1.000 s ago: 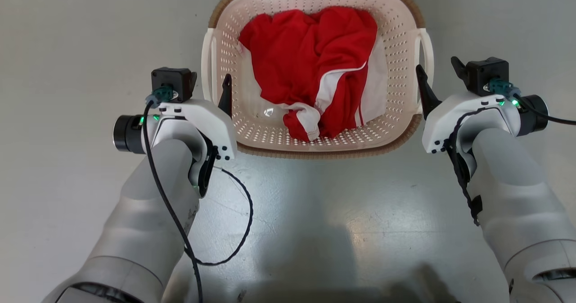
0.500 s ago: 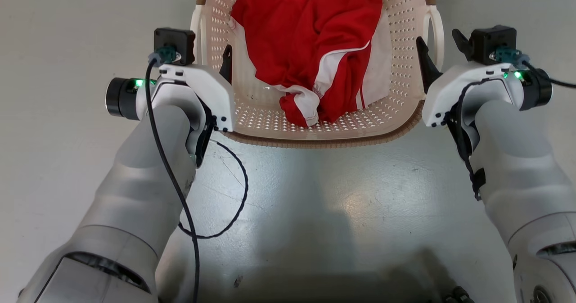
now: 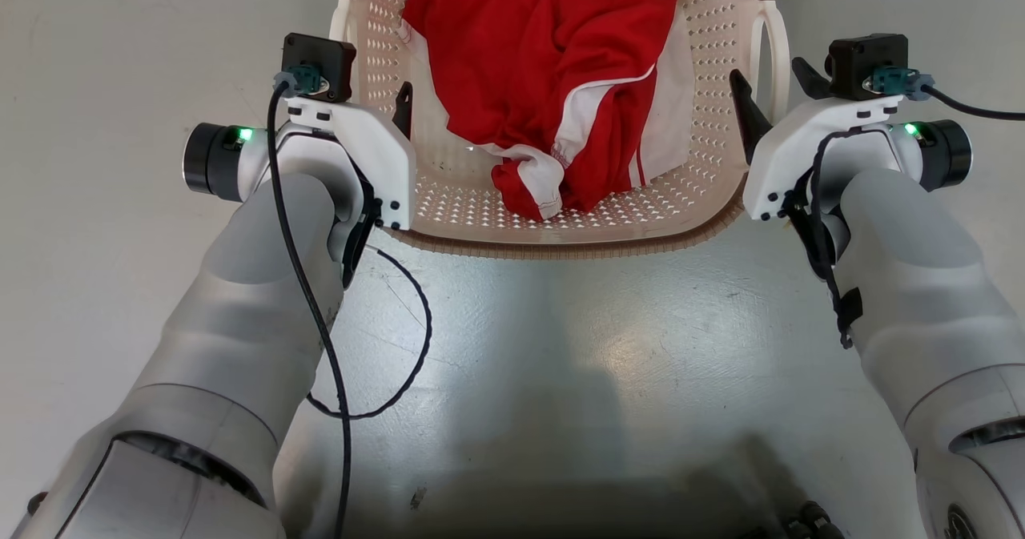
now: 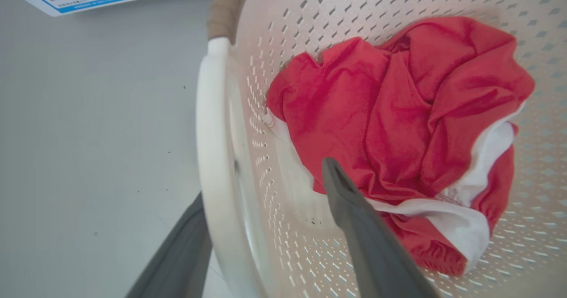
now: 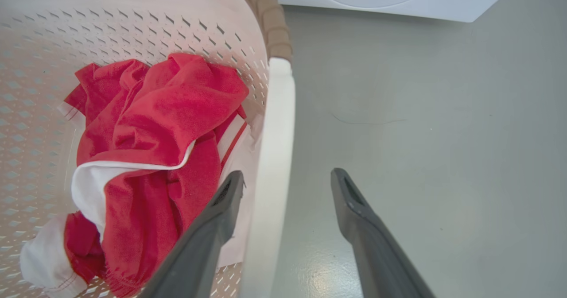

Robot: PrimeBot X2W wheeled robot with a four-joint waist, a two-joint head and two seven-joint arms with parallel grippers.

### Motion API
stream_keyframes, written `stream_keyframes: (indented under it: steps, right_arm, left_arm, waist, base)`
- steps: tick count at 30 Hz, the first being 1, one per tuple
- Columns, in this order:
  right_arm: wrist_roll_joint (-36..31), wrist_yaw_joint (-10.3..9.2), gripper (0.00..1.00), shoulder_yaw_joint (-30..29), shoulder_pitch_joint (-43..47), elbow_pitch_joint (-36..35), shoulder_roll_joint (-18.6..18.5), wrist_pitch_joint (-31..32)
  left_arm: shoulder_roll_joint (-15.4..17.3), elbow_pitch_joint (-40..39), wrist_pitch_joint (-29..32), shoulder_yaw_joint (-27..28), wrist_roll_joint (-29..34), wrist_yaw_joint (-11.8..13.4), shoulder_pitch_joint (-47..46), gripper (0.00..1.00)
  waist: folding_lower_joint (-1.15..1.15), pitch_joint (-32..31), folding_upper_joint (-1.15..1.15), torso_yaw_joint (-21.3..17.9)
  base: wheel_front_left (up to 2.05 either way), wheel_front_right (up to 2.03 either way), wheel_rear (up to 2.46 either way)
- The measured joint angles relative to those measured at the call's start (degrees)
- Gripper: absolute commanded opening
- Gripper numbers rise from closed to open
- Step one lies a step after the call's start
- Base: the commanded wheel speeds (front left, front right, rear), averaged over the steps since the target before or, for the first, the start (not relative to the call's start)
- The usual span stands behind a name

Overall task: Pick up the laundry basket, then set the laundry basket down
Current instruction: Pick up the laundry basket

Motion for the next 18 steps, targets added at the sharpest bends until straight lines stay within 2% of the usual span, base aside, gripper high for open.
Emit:
stream_keyframes:
  steps: [12, 13, 14, 15, 16, 17, 18]
  right_arm:
    - [2.97, 0.0, 1.0, 3.65, -0.02, 0.18, 0.0, 0.0]
    - [3.24, 0.0, 1.0, 3.9, -0.02, 0.2, 0.01, 0.01]
    - [3.32, 0.0, 1.0, 4.05, -0.02, 0.21, 0.01, 0.18]
    - [3.59, 0.0, 1.0, 4.2, -0.04, 0.22, 0.01, 0.41]
    - [3.66, 0.0, 1.0, 4.34, -0.04, 0.25, 0.0, 0.41]
    - [3.66, 0.0, 0.37, 4.7, -0.05, 0.3, 0.0, 0.41]
    - [3.74, 0.0, 0.0, 4.99, -0.09, 0.31, 0.0, 0.42]
  left_arm:
    - [-0.05, 1.45, -0.94, -0.59, -0.92, 0.44, -1.07, 1.0]
    - [-0.05, 1.55, -1.09, -0.7, -0.96, 0.46, -1.07, 0.95]
    - [-0.05, 1.64, -1.09, -0.77, -0.97, 0.46, -1.07, 0.95]
    - [-0.05, 1.7, -1.09, -0.82, -0.97, 0.46, -1.07, 0.9]
    - [-0.05, 1.77, -1.09, -0.88, -0.98, 0.46, -1.07, 0.71]
    - [-0.02, 1.96, -1.11, -0.98, -1.02, 0.78, -1.08, 0.28]
    - [0.07, 2.04, -1.12, -1.15, -1.02, 0.77, -1.08, 0.0]
  waist:
    - [0.0, -0.11, 0.0, -0.14]
    - [0.0, -0.17, 0.0, -0.15]
    - [0.0, -0.22, 0.0, -0.18]
    - [0.0, -0.25, 0.0, -0.21]
    - [0.0, -0.27, 0.0, -0.23]
    - [0.0, -0.29, 0.0, -0.27]
    - [0.0, -0.29, 0.0, -0.3]
  base:
    - [0.0, 0.0, 0.0]
    - [0.0, 0.0, 0.0]
    - [0.0, 0.0, 0.0]
    - [0.0, 0.0, 0.0]
    - [0.0, 0.0, 0.0]
    - [0.0, 0.0, 0.0]
    - [0.0, 0.0, 0.0]
